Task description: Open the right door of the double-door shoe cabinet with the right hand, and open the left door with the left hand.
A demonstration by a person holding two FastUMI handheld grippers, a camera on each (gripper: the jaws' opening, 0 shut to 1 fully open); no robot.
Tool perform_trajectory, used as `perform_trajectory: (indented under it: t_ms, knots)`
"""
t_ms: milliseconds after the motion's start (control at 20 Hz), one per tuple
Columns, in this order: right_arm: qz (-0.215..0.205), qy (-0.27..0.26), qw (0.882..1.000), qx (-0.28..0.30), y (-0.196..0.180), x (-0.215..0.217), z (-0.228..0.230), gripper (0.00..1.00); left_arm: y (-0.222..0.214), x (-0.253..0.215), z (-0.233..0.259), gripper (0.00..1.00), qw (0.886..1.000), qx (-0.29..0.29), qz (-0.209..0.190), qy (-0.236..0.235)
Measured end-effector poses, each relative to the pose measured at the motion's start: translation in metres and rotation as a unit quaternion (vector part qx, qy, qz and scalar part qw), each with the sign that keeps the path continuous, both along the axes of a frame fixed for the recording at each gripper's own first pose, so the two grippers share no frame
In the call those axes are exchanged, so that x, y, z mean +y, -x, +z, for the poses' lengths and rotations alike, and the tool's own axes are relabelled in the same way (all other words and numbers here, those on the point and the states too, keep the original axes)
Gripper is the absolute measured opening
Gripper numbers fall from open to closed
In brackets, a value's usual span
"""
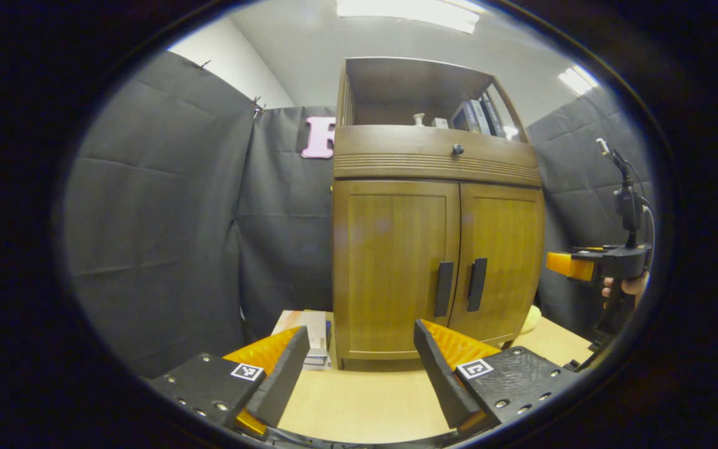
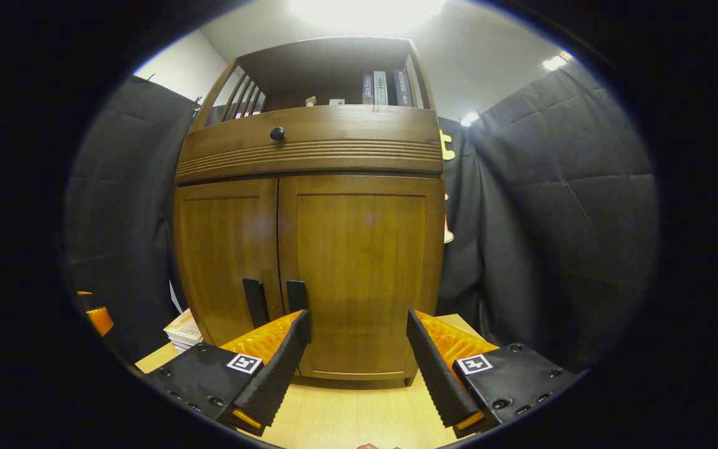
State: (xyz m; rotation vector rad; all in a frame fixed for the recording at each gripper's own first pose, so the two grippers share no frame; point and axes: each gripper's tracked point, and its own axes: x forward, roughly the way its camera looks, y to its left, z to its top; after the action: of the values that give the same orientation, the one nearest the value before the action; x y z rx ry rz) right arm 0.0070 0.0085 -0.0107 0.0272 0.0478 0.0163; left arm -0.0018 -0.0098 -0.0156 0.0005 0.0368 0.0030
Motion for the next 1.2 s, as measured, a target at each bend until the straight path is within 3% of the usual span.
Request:
perform_trajectory:
  t_ms: [550, 1200]
  knots:
    - [0.046, -0.020, 0.999, 0.000, -0.046, 0.040, 0.013, 0.97, 0.007, 0.006, -0.002, 0.95, 0.999, 0.017, 0.035, 0.012]
    - [0.079, -0.019, 0.996, 0.035, -0.134, 0.083, -0.019, 0.98, 0.008, 0.021, -0.006, 0.98, 0.989, 0.044, 0.139, 0.015]
